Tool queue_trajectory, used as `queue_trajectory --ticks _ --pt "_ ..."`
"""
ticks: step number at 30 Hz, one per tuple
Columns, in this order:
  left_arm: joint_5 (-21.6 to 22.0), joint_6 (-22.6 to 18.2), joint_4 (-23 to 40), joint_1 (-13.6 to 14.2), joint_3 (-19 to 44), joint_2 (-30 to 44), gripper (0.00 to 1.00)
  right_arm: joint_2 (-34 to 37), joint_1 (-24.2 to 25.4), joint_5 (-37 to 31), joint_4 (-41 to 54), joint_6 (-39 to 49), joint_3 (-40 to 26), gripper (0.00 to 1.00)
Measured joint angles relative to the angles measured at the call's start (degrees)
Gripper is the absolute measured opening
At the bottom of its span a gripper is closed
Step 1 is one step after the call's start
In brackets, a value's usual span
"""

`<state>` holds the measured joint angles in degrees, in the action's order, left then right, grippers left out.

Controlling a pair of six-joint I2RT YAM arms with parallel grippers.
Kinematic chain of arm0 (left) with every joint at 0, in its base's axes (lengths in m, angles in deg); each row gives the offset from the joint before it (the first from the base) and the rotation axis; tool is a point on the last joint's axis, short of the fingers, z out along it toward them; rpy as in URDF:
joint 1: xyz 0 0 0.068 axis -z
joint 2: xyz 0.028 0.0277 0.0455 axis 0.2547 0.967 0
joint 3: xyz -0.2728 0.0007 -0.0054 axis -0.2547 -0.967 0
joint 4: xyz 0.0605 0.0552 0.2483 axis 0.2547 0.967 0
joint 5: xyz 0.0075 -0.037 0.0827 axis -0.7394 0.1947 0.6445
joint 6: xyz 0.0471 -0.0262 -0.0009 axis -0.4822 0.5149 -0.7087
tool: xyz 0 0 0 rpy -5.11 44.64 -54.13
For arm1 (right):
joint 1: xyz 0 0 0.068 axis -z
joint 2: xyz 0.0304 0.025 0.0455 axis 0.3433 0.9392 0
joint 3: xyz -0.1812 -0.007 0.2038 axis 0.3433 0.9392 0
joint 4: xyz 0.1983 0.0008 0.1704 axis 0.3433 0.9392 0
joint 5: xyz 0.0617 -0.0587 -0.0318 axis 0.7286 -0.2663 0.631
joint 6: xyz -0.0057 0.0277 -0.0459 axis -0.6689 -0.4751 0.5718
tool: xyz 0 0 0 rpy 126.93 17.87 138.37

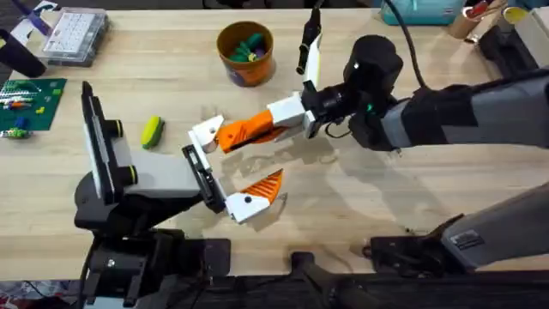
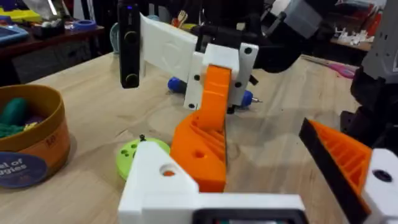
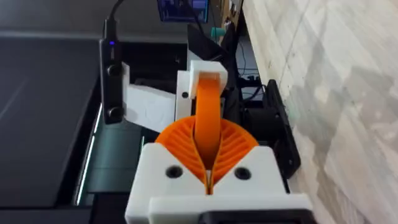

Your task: Pick up the gripper from the table and insert it into the empty holder that is missing its gripper. Then pick up a screw, insert it into the mounting hole, and use the screwdriver to tighten it. Finally, clean up the table by picking up the vegetable and placing it into the bucket.

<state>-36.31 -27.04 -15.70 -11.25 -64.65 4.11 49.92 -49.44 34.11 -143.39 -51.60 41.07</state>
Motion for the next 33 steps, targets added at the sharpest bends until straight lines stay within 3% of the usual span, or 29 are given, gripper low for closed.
queue_trajectory --ticks 33 --pt "1.3 0.1 0.5 -0.2 0.0 0.0 0.986 0.0 -1.1 -4.6 1.3 -1.5 0.0 0.015"
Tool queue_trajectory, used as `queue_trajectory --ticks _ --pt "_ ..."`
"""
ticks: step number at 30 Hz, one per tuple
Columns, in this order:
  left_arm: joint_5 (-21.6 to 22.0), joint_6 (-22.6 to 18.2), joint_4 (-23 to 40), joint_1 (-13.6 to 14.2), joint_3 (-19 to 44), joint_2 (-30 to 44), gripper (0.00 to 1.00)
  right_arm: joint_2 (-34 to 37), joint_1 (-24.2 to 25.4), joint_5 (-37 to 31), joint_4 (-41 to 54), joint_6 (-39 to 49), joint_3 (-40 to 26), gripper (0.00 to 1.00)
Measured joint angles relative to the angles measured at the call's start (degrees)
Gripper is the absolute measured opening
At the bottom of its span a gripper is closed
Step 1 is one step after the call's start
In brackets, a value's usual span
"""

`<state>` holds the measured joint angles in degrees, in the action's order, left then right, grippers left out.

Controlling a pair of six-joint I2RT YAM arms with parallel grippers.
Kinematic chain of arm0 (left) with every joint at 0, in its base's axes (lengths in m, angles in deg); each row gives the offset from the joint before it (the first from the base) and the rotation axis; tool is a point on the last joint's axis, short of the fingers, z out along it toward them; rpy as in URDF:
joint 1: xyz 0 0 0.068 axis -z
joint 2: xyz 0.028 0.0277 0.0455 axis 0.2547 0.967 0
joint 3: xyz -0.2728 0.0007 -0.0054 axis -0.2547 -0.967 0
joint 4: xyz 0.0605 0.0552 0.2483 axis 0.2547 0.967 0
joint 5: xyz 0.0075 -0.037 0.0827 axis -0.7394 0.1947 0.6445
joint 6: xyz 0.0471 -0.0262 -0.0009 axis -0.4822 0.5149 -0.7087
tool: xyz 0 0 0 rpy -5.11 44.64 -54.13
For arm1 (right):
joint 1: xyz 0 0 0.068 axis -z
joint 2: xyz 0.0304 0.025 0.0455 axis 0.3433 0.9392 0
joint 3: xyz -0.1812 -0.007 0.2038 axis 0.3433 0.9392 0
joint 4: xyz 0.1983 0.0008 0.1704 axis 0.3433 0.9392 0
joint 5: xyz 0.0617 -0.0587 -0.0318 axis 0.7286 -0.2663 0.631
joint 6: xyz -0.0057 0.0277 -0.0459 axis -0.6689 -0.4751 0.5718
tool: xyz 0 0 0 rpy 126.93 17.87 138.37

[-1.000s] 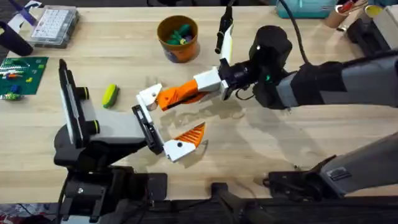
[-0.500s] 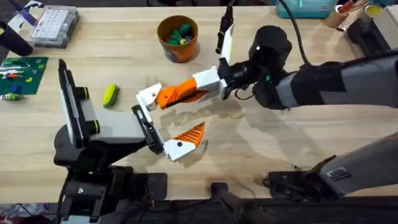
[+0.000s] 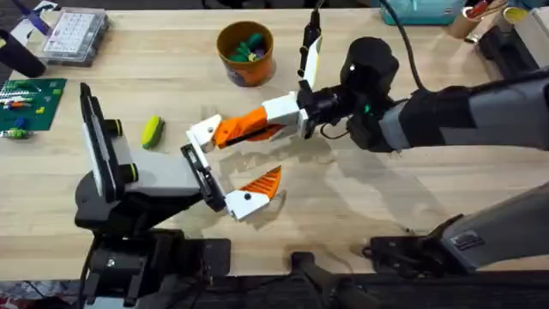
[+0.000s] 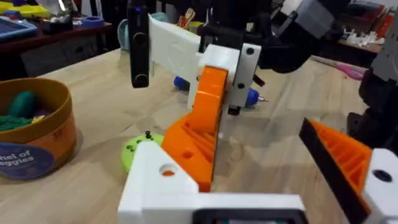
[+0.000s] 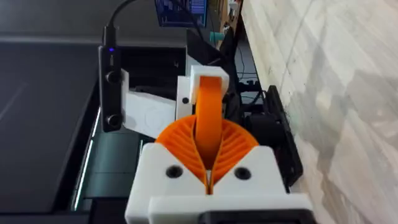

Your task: Pick up the gripper from the table and insert it into the empty holder that is missing its gripper. Then pick up a screw, insert it into the mounting hole, and use the screwdriver to tighten it. Finally, clean up the table by picking up the vegetable and placing it into the bucket.

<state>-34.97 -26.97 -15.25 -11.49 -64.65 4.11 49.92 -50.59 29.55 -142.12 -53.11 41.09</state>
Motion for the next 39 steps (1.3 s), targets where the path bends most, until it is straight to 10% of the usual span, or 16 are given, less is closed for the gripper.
queue_trajectory --ticks 39 --pt "1.6 0.0 -0.5 -0.3 0.0 0.0 0.988 3.2 -3.6 -1.9 1.1 0.0 -5.0 0.013"
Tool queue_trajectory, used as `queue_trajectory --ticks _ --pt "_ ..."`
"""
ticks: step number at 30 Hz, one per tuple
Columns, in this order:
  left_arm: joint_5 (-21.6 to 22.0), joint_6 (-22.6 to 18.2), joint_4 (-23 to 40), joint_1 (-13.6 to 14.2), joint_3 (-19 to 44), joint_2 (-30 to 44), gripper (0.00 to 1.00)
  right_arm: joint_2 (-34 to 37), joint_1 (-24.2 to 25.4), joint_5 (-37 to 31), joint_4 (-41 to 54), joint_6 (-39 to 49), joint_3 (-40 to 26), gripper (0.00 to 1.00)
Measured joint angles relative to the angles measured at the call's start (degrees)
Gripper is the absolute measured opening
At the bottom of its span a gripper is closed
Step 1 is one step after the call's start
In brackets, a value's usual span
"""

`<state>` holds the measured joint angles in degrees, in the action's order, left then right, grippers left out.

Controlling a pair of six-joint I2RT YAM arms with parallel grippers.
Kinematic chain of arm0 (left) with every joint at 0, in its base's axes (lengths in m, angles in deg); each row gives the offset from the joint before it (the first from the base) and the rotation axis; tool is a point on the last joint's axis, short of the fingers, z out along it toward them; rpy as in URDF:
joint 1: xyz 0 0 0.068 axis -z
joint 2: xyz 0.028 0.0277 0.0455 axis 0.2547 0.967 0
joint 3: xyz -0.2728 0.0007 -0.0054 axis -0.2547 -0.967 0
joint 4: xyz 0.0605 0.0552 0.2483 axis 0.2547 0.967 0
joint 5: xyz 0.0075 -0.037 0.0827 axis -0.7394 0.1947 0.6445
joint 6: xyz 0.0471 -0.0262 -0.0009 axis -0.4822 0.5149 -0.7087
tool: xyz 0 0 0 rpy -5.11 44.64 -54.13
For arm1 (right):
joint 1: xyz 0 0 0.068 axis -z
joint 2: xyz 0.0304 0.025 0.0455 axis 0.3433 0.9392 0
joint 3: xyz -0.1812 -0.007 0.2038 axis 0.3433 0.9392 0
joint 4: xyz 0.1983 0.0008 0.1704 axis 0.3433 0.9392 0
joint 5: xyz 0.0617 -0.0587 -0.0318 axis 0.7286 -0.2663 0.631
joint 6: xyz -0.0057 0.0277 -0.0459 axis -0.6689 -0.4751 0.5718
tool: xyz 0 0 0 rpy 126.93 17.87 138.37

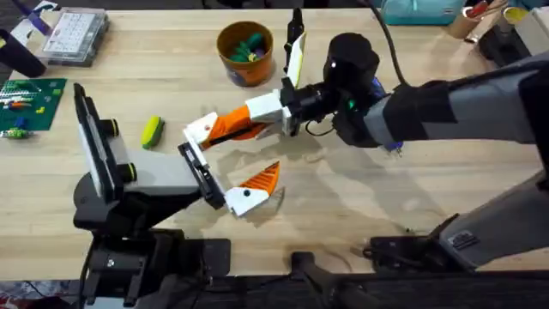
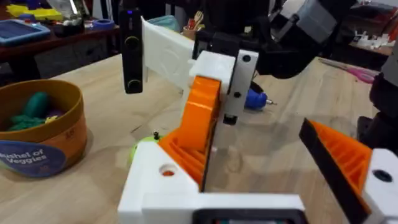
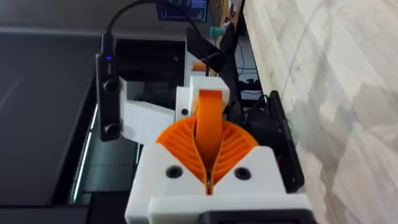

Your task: Pick up the gripper from the table and insert it into the empty holder that is missing its gripper. Then pick up a screw, insert it into the mounting hole, and use the screwdriver to tighten it. Finally, clean up the table by picking up the vegetable and placing it into the bucket.

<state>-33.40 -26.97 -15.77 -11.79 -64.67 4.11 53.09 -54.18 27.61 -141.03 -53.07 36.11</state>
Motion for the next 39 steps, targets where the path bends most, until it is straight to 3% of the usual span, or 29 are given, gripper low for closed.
queue_trajectory --ticks 25,39 --pt "0.0 -0.2 -0.4 0.0 0.0 0.0 0.987 0.0 0.4 0.0 0.4 0.4 -0.7 0.015" --pt "1.8 -0.2 -0.3 -0.3 0.0 0.0 0.987 5.2 0.4 5.3 2.2 1.1 -7.6 0.015"
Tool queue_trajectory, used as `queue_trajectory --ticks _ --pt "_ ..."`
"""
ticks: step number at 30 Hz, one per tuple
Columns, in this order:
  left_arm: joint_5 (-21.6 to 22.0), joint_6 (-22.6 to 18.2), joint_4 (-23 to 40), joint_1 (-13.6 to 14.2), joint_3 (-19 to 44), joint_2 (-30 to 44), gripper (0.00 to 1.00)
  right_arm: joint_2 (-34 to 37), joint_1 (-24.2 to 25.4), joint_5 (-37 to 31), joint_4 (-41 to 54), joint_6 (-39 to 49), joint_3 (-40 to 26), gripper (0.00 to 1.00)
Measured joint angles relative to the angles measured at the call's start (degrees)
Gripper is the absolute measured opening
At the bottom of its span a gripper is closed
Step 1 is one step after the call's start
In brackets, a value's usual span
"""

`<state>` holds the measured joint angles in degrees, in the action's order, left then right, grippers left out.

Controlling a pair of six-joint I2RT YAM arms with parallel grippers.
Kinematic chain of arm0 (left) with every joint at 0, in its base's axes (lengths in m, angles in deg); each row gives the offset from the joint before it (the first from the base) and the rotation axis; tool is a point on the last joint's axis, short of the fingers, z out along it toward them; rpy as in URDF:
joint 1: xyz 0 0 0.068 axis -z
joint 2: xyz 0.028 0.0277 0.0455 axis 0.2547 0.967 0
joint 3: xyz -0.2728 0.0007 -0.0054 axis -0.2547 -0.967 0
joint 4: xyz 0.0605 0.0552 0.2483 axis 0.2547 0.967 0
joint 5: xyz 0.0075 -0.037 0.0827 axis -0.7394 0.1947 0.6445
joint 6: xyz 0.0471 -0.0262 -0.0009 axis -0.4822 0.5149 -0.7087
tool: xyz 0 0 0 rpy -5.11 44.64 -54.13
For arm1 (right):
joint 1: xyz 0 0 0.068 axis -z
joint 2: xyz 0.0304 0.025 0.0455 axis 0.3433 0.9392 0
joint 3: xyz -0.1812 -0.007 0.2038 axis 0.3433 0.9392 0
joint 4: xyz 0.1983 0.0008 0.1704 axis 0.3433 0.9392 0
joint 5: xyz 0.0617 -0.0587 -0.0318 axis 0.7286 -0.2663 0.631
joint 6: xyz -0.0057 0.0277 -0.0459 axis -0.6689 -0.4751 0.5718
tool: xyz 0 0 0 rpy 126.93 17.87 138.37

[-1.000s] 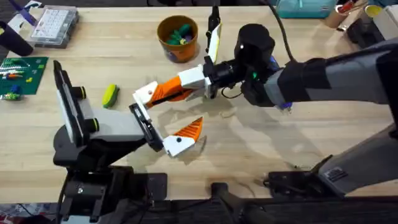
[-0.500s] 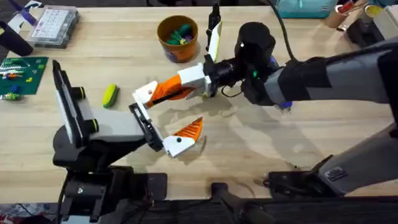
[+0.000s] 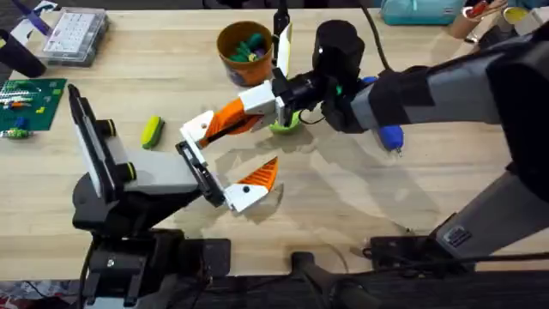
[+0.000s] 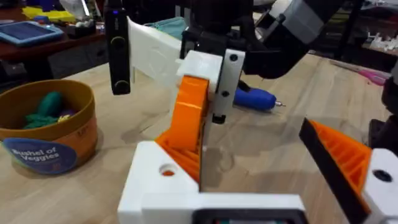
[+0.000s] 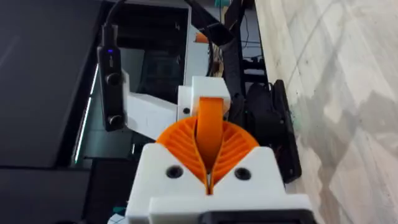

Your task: Pick up the gripper from the table and insert it into the empty holder that is missing its gripper. Then pick up a screw, insert it into the mounting hole, and use the screwdriver to tighten it. Finally, clean up the table by picking up the vegetable and placing it into the bucket.

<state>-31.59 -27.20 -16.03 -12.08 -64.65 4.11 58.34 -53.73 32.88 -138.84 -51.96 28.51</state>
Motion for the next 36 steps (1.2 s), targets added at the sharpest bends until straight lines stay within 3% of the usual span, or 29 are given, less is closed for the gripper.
queue_trajectory --ticks 36 --pt "-0.5 -1.0 -0.3 0.0 0.0 0.0 0.987 2.5 0.5 5.0 1.8 0.9 -4.2 0.015"
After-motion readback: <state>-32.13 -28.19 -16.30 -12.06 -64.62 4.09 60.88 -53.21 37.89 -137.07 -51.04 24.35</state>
